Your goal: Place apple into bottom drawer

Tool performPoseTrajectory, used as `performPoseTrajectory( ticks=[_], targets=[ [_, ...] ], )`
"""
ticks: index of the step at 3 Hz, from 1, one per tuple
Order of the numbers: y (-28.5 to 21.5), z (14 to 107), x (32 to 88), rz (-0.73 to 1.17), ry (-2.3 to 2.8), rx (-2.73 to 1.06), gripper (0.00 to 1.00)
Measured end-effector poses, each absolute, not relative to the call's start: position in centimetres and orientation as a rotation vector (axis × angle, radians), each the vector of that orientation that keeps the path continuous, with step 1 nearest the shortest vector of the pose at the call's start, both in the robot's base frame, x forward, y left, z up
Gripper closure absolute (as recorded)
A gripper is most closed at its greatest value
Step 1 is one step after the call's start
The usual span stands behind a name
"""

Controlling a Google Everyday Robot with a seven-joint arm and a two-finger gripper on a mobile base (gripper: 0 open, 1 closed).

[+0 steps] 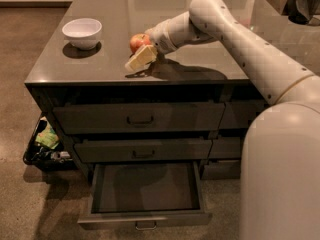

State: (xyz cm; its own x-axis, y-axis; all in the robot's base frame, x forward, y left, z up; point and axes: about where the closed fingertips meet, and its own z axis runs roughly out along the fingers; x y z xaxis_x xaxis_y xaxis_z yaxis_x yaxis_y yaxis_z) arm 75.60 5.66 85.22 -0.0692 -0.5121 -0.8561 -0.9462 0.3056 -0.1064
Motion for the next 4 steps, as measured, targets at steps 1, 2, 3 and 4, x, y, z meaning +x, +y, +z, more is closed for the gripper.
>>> performPoseTrajectory(
  ticks=[1,2,3,4],
  targets=[
    [7.51,84.13,76.57,0.657,1.682,-1.346,0.0],
    [7.64,84.05,76.64,0.658,1.68,-1.347,0.0],
    [7.64,84.05,76.64,0.658,1.68,-1.347,0.18],
    [7.64,84.05,76.64,0.658,1.68,-1.347,0.42]
  ],
)
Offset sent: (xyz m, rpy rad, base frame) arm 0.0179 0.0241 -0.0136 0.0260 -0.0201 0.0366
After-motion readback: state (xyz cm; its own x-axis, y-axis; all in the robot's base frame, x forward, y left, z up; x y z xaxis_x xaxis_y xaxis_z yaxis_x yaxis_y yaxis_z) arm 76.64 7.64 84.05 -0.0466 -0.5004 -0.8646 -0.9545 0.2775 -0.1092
